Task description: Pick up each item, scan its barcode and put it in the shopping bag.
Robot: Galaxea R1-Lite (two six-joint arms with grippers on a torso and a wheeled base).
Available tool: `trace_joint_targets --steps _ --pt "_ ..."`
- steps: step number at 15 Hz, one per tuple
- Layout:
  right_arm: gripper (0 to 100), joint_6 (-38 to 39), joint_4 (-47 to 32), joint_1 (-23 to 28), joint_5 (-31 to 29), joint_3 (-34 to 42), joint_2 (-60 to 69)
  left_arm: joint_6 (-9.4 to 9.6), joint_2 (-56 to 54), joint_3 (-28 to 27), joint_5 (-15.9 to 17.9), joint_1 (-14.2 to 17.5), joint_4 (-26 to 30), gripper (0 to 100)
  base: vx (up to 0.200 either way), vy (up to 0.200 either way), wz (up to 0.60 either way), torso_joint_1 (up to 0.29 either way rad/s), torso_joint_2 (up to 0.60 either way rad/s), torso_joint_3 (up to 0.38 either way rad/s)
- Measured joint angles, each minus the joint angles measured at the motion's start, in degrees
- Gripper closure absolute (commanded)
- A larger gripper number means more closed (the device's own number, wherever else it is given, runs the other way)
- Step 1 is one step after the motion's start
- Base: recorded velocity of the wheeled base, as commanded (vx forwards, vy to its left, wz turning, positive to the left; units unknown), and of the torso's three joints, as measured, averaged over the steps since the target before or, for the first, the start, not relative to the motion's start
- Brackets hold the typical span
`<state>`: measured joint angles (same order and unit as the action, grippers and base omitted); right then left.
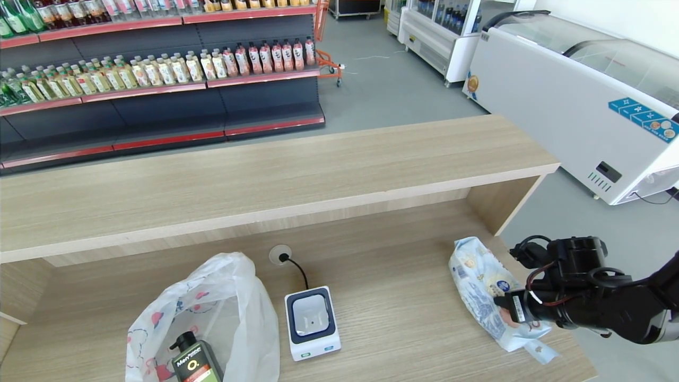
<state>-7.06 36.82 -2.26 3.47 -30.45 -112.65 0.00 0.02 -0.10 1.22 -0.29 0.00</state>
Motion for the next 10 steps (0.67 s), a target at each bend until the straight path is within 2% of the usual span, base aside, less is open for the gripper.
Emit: trace_joint_targets --steps 4,10 --pt "100 0.5 1.8 -0.1 0.1 -0.2 1.5 0.00 0.0 0.0 0.0 0.0 0.0 0 0.000 0.000 0.00 0.000 0.00 0.000" --pt "100 2.3 4.8 -3.0 0.7 -0.3 6.3 0.00 0.0 0.0 0.0 0.0 0.0 0 0.000 0.000 0.00 0.000 0.00 0.000"
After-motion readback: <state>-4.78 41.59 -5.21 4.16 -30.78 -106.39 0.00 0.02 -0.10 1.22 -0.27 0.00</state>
